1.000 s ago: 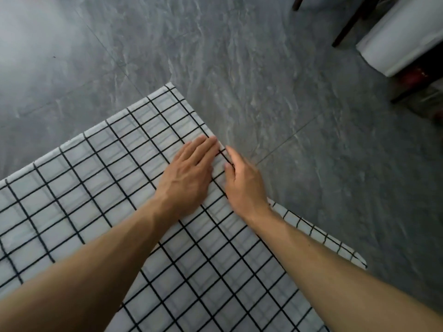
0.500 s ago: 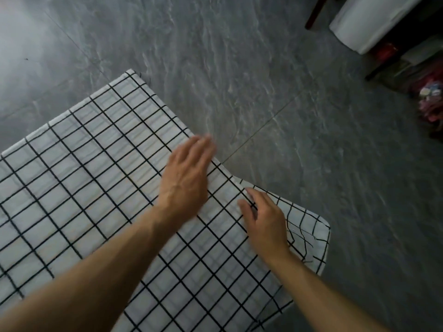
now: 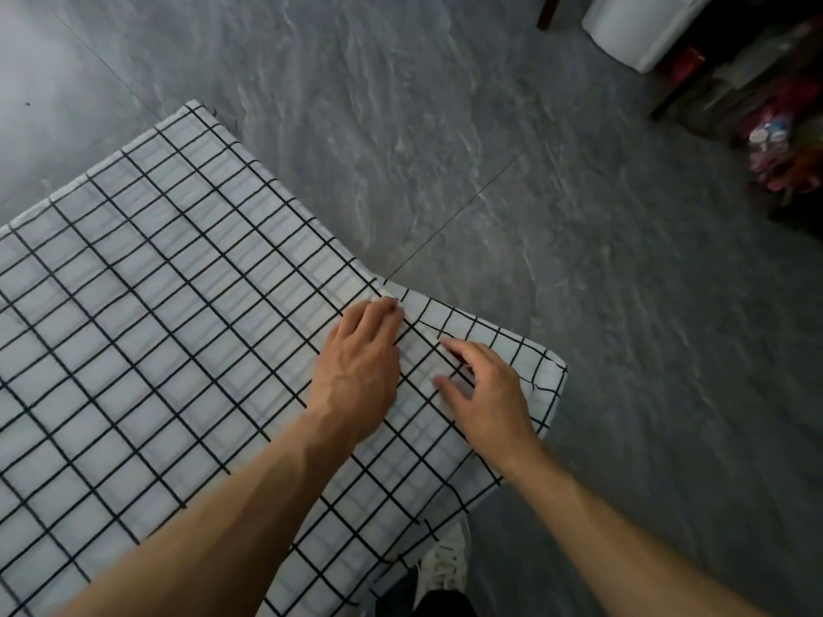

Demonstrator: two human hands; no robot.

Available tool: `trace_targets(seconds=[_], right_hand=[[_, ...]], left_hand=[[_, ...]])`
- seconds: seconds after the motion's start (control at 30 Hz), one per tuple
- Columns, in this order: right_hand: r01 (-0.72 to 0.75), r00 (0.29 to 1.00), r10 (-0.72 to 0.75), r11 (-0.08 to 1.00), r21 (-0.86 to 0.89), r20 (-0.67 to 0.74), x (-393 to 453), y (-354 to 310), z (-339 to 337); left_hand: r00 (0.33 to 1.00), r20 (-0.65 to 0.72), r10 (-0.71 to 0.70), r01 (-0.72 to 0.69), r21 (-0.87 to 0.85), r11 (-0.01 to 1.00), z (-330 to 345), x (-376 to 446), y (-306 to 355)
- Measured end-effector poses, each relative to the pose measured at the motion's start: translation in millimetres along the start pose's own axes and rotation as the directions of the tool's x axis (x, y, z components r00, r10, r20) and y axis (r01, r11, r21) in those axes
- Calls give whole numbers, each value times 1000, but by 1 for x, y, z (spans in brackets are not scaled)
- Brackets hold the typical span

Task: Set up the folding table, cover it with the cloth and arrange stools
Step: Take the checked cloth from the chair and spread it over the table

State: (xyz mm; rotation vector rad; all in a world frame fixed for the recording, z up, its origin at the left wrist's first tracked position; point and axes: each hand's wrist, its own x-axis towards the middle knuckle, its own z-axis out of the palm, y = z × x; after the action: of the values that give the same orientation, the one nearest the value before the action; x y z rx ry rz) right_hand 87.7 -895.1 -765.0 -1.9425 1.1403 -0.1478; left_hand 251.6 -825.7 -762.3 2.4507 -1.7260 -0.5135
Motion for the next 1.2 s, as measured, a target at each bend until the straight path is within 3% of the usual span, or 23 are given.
trace_targets(seconds=[0.2, 0.37, 0.43, 0.57, 0.67, 0.8, 0.93, 1.1, 1.13, 1.2], right_hand=[[-73, 994, 76, 997, 36, -73, -39, 39, -21], [-137, 991, 137, 990, 20, 1, -62, 60, -33], [-137, 991, 137, 989, -54, 2, -72, 69, -36], [-207, 970, 194, 975, -82, -143, -87, 83, -39], [-389, 901, 404, 914, 117, -157, -88, 83, -37], [-509, 782, 617, 711, 485, -85, -77, 86, -29], [-492, 735, 671, 624, 607, -95, -68, 87, -30], [-487, 624, 782, 398, 777, -9, -63, 99, -41], [-505, 594, 804, 398, 766, -27, -63, 103, -44], [-577, 557, 818, 504, 643, -142, -64, 110, -48]], left_hand=[[998, -44, -37, 36, -28, 999, 4, -4, 8], [992, -103, -73, 60, -124, 990, -1, -8, 23], [993, -119, 2, -18, -135, 991, -1, -16, 39], [981, -30, 193, -196, -120, 973, 10, -36, 76], [976, 49, 214, -209, -95, 973, 15, -43, 91], [970, 128, 208, -204, -42, 978, 20, -43, 93], [973, 135, 187, -179, -71, 981, 21, -43, 92], [974, 148, 173, -164, -71, 984, 21, -43, 93], [974, 153, 169, -161, -69, 985, 21, -43, 93], [972, 165, 165, -157, -65, 985, 21, -43, 94]])
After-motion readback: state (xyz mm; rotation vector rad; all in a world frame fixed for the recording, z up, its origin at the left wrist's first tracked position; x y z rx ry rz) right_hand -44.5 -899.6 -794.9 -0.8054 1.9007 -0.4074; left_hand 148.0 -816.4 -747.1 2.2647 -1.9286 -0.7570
